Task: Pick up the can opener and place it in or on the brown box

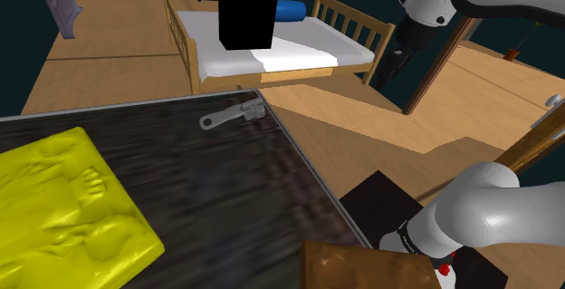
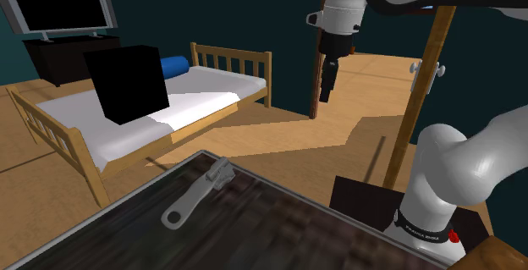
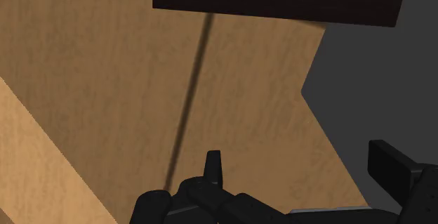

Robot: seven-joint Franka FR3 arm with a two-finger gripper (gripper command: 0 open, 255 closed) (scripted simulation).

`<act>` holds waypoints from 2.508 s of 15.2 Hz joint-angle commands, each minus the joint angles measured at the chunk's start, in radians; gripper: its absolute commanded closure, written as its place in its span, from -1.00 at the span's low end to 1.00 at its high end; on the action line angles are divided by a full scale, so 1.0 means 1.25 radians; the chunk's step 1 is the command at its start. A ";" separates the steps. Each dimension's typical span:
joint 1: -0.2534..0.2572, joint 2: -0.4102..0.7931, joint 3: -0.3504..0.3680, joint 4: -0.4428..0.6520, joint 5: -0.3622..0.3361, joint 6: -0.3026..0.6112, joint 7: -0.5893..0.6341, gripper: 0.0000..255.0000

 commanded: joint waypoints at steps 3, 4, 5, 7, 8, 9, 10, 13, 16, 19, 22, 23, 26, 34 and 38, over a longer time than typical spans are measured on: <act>0.022 0.058 0.013 0.034 0.007 0.015 -0.019 -1.00; 0.032 0.086 0.020 0.051 0.010 0.021 -0.029 -1.00; 0.042 0.114 0.027 0.069 0.013 0.027 -0.039 -1.00; 0.061 0.169 0.042 0.106 0.018 0.036 -0.058 -1.00; 0.071 0.196 0.050 0.125 0.020 0.040 -0.068 -1.00; 0.080 0.222 0.057 0.145 0.022 0.042 -0.077 -1.00; 0.089 0.249 0.065 0.165 0.023 0.045 -0.086 -1.00; 0.114 0.326 0.090 0.226 0.026 0.047 -0.114 -1.00; 0.138 0.402 0.117 0.290 0.025 0.045 -0.139 -1.00; 0.162 0.476 0.145 0.357 0.020 0.038 -0.163 -1.00; 0.186 0.548 0.175 0.426 0.011 0.026 -0.185 -1.00; 0.195 0.572 0.185 0.449 0.007 0.021 -0.192 -1.00; 0.221 0.643 0.215 0.521 -0.008 0.004 -0.211 -1.00; 0.289 0.791 0.276 0.666 -0.051 -0.033 -0.250 -1.00; 0.285 0.781 0.274 0.610 -0.048 0.013 -0.252 -1.00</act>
